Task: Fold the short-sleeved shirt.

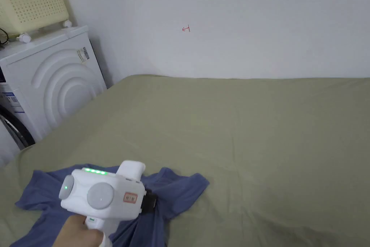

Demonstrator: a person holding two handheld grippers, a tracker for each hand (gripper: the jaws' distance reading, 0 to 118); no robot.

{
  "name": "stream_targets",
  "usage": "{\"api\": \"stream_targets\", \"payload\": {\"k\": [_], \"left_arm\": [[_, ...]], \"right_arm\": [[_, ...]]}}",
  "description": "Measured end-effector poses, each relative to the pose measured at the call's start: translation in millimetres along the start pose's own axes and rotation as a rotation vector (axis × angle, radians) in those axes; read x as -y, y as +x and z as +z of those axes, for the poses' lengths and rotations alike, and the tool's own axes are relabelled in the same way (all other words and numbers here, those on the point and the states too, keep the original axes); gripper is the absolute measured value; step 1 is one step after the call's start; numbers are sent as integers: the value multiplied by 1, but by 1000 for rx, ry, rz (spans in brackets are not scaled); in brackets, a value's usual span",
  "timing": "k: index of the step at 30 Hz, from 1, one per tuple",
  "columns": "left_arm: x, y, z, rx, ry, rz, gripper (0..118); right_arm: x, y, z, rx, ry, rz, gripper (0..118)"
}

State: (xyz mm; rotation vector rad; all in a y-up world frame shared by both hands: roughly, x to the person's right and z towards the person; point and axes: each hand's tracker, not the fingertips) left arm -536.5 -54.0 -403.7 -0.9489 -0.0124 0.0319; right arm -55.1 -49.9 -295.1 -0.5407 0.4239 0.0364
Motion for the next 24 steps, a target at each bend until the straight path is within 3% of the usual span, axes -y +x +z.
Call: {"api": "stream_targets", "payload": {"k": [2,6,10,15,20,24], "left_arm": [[-25,19,18,47,68,-55,4],[-82,80,35,207,187,-105,4],[-145,185,24,344,212,-229,4],[-175,348,-8,501,156,-490,4],[-157,488,-45,708,67,-614,4],[-115,553,-76,763,-23,-676,4]], "right_arm": [[-1,8,8,-5,12,-51,1],[-4,20,24,19,60,-73,1],[-5,37,45,34,88,-107,1],[0,70,72,130,103,-176,1],[3,104,91,255,116,-285,1],[8,124,107,359,116,-323,1]]}}
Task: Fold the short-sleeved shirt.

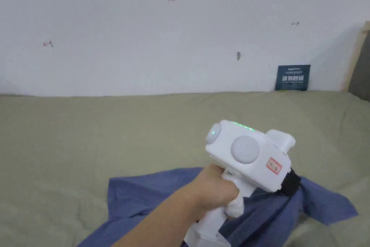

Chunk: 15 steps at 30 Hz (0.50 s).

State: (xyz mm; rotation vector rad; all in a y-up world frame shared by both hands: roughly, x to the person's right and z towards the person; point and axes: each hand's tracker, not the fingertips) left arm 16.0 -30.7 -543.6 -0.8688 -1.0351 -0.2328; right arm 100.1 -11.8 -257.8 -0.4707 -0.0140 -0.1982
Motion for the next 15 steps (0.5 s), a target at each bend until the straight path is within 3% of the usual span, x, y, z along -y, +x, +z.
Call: {"api": "stream_targets", "payload": {"k": [2,3,4,5,6,9,12,14,15], "left_arm": [[11,7,-25,14,-17,29,5],[17,7,-32,10,-14,40,22],[24,5,-35,-16,4,71,55],[30,-2,-33,1,45,163,96],[35,-9,-29,54,71,246,118],[45,-32,17,97,165,369,118],[71,-42,86,-98,200,341,115],[99,-48,146,-239,258,349,97],[108,-41,175,-309,287,348,73]], "right_arm": [[0,10,2,35,-4,14,1],[-1,13,2,63,-7,21,1],[-1,16,1,71,-2,32,1],[-2,16,1,75,-4,42,1],[-3,18,1,78,-5,44,1],[-8,19,-1,93,-1,72,1],[-16,17,-2,87,12,90,1],[-23,14,-2,71,25,93,1],[-27,11,-2,65,26,98,1]]}}
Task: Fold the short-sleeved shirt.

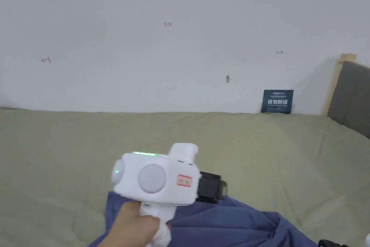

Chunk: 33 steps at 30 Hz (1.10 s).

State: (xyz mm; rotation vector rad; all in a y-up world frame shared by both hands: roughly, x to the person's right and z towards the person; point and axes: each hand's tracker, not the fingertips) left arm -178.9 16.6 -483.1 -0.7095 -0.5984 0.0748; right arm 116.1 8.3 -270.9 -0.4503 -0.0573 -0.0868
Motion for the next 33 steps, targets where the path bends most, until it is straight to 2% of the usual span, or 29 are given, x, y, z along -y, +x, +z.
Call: {"api": "stream_targets", "payload": {"k": [1,2,3,7,10,12,17,23,25,26,27,28,29,31,33], "left_arm": [[7,-13,31,-79,45,0,48],[19,-23,60,-185,103,-7,17],[31,-32,86,-271,145,-4,0],[90,-53,180,-430,181,81,0],[135,-55,223,-540,184,135,0],[162,-52,240,-545,183,193,0],[205,-45,248,-507,199,279,0],[200,-74,212,-495,121,347,0],[193,-94,192,-479,72,358,11],[189,-105,181,-473,49,391,11],[185,-116,170,-497,23,421,43],[182,-130,154,-487,-4,442,86],[180,-141,142,-486,-29,464,117],[174,-157,123,-479,-52,456,118],[174,-171,99,-469,-150,461,118]], "right_arm": [[-3,-2,0,-14,7,8,1],[-7,-6,1,-19,15,17,1],[-9,-10,2,-24,24,22,1],[-15,-23,10,-68,63,27,1],[-13,-29,17,-78,60,24,1],[-7,-31,22,-85,55,20,1],[8,-34,29,-88,12,25,1],[13,-32,23,-90,-13,37,1],[13,-30,16,-86,-22,32,1],[13,-29,12,-81,-31,32,1],[13,-28,8,-81,-39,27,1],[14,-26,3,-85,-47,23,1],[14,-24,-2,-86,-58,20,1],[16,-22,-10,-74,-76,22,1],[19,-17,-19,-65,-96,28,1]]}}
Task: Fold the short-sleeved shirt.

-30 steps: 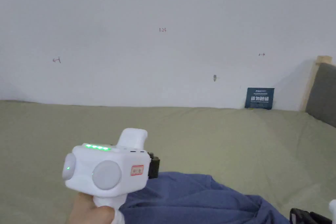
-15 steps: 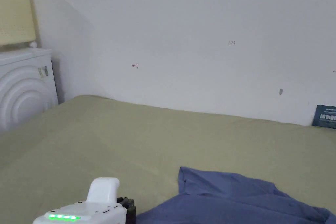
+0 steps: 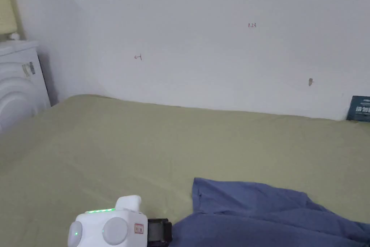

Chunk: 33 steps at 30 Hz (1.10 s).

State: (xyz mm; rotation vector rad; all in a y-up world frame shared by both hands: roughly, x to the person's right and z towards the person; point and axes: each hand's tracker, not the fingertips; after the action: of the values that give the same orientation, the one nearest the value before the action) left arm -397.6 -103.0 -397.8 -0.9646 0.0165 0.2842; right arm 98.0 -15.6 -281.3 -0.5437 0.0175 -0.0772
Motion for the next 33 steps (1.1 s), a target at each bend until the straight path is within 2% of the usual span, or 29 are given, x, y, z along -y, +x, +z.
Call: {"api": "stream_targets", "payload": {"k": [2,5,6,7,8,9,10,11,13,14,16,18,20,23,25,27,29,31,32,33], "left_arm": [[-1,-2,-28,-30,-85,-26,118],[7,-4,-64,-163,-182,-78,96],[12,-4,-68,-173,-171,-102,96],[15,0,-59,-138,-76,-110,95],[14,2,-53,-147,-54,-100,88],[14,3,-52,-142,-49,-108,63],[15,4,-47,-157,-3,-133,28],[17,1,-37,-136,30,-125,0],[17,-7,-27,73,49,16,0],[17,-2,-23,86,36,28,0],[22,11,-15,43,43,-3,0],[24,19,-11,22,45,-46,0],[15,13,-15,42,22,-43,0],[13,9,-15,48,20,-22,0],[11,8,-15,63,21,-15,0],[13,11,-12,58,26,-27,0],[13,12,-14,55,21,-34,0],[11,2,-23,76,13,-22,0],[10,0,-25,95,15,-9,0],[8,-1,-25,117,17,9,0]], "right_arm": [[2,6,-10,16,-28,-1,1],[4,17,-22,34,-51,-15,1],[5,21,-26,42,-57,-23,1],[5,25,-30,48,-61,-32,1],[4,30,-34,47,-62,-37,1],[4,34,-38,44,-55,-43,1],[3,40,-43,44,-42,-54,3],[2,46,-48,45,-28,-72,8],[-2,62,-62,41,0,-133,61],[-5,72,-72,15,7,-151,68],[-15,91,-93,19,6,-161,68],[-24,102,-121,1,-70,-148,68],[-37,104,-147,50,-145,-59,68],[-46,105,-181,-43,-180,-19,68],[-47,106,-203,-57,-240,2,68],[-47,112,-222,-66,-257,-18,68],[-40,117,-238,-59,-329,-117,68],[-37,120,-248,-29,-384,-174,66],[-37,122,-250,-39,-421,-202,58],[-33,122,-249,-85,-443,-231,8]]}}
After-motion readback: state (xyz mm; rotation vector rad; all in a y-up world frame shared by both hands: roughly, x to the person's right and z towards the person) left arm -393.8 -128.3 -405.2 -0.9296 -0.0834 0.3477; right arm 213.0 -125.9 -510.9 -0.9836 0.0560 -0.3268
